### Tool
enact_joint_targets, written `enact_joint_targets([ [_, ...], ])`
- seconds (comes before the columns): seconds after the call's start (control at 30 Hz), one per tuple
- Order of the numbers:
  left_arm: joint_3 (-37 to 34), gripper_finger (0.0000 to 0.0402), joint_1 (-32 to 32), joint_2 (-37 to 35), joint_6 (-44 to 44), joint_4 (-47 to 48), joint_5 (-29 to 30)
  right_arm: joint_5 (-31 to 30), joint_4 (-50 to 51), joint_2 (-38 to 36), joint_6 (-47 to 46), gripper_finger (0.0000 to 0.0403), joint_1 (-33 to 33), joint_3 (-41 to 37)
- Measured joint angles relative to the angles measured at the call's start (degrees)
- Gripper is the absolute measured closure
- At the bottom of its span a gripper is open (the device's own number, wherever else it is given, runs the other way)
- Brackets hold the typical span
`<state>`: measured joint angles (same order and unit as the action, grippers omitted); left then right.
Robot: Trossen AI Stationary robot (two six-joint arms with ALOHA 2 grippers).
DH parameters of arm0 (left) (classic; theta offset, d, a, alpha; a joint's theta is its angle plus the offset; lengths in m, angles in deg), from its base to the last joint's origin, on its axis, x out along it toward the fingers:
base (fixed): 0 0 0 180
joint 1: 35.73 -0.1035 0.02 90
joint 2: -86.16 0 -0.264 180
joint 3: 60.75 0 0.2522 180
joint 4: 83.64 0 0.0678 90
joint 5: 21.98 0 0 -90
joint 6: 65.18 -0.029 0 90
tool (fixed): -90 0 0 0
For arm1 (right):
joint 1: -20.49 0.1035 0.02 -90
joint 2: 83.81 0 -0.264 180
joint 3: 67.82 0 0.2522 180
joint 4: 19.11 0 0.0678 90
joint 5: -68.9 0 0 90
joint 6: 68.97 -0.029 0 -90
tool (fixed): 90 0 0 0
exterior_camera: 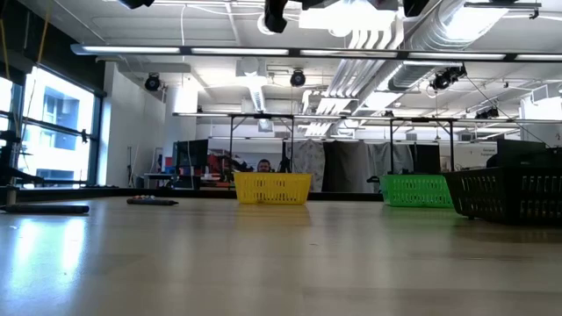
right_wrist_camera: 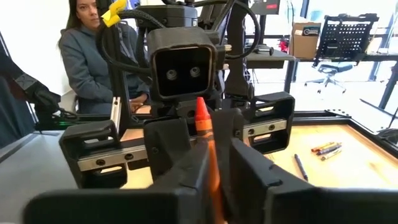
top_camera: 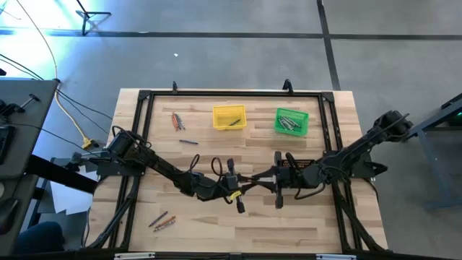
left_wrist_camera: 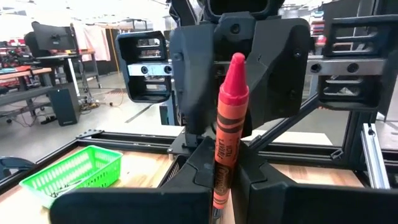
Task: Sort crayons
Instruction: Put the orange crayon into the black basket
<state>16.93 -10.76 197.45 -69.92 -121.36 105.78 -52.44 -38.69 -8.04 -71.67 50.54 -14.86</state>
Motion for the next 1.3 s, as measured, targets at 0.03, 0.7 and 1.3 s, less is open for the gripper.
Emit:
enact_joint_targets([
  [0.03, 0.00, 0.0401, 0.00, 0.00, -0.01, -0.15, -0.19, -0.08, 0.56, -0.47, -0.07, 0.0332, -0.03, 0.00],
  [0.7, 0.09, 0.0401, -0.83, 0.00, 1.46, -0.29, -1.93, 1.17, 6.66, -2.66, -6.34, 0.0234, -0.52, 1.10],
  [1.3, 0.09, 0.0401, -2.19, -0.02, 4.37, -0.78, -4.62, 4.11, 8.01, -1.94, -13.14, 0.0234, -2.12, 1.88],
])
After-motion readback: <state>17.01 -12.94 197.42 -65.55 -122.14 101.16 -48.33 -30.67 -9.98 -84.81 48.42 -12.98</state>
